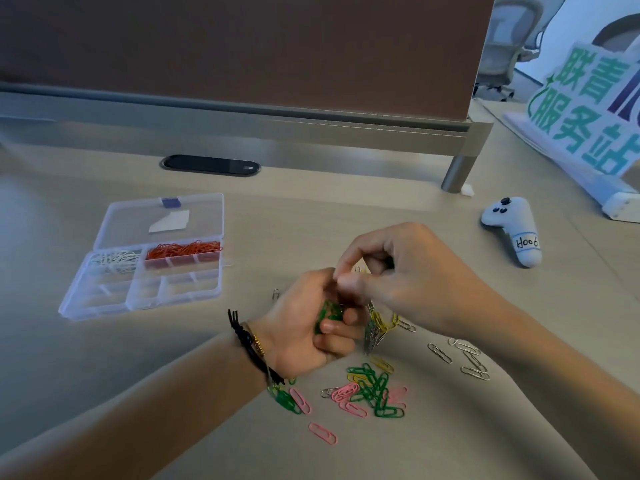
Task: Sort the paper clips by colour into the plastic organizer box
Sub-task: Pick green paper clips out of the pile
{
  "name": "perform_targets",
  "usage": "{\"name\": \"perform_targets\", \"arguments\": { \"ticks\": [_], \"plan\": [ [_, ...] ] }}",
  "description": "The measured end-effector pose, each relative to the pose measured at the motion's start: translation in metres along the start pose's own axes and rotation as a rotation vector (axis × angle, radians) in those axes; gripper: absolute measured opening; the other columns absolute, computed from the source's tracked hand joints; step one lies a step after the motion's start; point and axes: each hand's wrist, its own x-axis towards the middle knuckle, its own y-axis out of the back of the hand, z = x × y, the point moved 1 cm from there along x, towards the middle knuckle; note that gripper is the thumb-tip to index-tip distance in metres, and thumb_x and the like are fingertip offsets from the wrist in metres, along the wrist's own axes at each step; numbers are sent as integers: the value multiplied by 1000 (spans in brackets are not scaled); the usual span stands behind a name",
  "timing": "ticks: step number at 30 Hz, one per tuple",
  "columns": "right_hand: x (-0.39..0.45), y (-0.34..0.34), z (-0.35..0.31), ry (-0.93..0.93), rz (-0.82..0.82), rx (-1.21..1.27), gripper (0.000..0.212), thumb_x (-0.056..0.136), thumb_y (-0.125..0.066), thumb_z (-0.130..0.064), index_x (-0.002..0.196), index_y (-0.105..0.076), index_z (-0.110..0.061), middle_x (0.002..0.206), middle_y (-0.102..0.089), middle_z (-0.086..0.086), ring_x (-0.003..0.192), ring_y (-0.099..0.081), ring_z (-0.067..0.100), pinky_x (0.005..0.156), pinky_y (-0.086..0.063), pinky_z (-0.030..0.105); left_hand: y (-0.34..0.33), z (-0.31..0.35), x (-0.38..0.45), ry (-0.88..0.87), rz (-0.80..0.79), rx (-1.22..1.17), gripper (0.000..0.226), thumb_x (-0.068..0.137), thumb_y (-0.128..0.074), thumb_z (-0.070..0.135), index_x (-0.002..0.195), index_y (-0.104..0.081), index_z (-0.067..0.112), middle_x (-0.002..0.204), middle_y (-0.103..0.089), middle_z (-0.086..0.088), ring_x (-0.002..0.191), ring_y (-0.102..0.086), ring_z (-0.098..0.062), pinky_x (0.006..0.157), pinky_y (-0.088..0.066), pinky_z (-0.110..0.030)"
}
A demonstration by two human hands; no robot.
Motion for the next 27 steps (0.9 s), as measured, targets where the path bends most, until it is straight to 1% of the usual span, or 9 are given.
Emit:
{"name": "perform_targets", "arguments": {
  "ticks": [2, 4, 8, 10, 14, 16, 20, 24, 27],
  "plan": [
    [5, 0, 0, -35, 97, 323, 23, 97, -60, -20, 81, -74, -12, 50, -39, -1, 50, -30, 10, 50, -26, 33, 1, 2, 4, -9, 30, -116, 33, 94, -39, 31, 70, -49, 11, 61, -37, -2, 41, -21, -6, 34, -12, -16],
    [11, -5, -6, -86, 119, 619, 34, 103, -47, -20, 85, -72, -6, 57, -29, 2, 53, -24, 15, 49, -21, 29, -1, 4, 8, -15, 48, -193, 34, 95, -37, 30, 73, -51, 9, 63, -40, -3, 45, -23, -7, 35, -13, -17],
    [16, -19, -16, -119, 62, 735, 38, 103, -41, -20, 90, -71, -1, 67, -48, 13, 62, -44, 25, 52, -34, 25, -17, 11, 8, -102, 33, -161, 28, 74, -35, 15, 48, -44, 14, 53, -40, -1, 57, -13, -9, 45, -8, -18],
    [16, -17, -16, -119, 60, 769, 38, 103, -40, -18, 93, -70, 3, 75, -61, 16, 71, -58, 25, 60, -45, 27, -20, 15, 8, -132, 21, -188, 41, 80, -36, 23, 43, -52, 14, 52, -42, 0, 50, -21, -7, 46, -8, -17],
    [17, -15, -16, -115, 56, 754, 39, 94, -43, -28, 97, -72, -2, 92, -75, 18, 93, -70, 36, 86, -45, 68, -16, 21, 10, -136, 44, -290, 54, 94, -37, 33, 47, -56, 12, 56, -43, -3, 41, -28, -6, 39, -9, -13],
    [18, -14, -17, -90, 33, 725, 38, 95, -41, -27, 104, -71, -5, 99, -76, 14, 105, -69, 33, 98, -37, 76, -14, 24, 12, -116, 75, -298, 51, 96, -39, 29, 52, -55, 11, 59, -43, -4, 42, -29, -6, 37, -10, -12],
    [25, 0, -7, 53, 87, 668, 31, 99, -43, -11, 112, -68, 1, 105, -74, 15, 107, -69, 24, 105, -48, 45, -3, 35, 12, -108, 108, -370, 41, 96, -38, 18, 55, -40, 14, 58, -44, -3, 38, -32, -7, 29, -13, -13],
    [30, 8, 25, -73, 81, 96, 16, 92, -62, -9, 90, -75, -18, 77, -74, -1, 70, -66, 7, 72, -52, 26, 23, 51, 13, -181, 164, -255, 43, 99, -43, 25, 56, -39, 20, 45, -30, 7, 30, -26, -4, 26, -13, -15],
    [28, 0, 47, -214, -43, -242, 14, 82, -69, -16, 78, -75, -27, 67, -68, -12, 64, -62, 2, 62, -46, 20, 34, 54, 16, -156, 118, -136, 25, 99, -46, 25, 79, -57, 15, 45, -26, 8, 32, -26, -3, 27, -16, -15]
  ]
}}
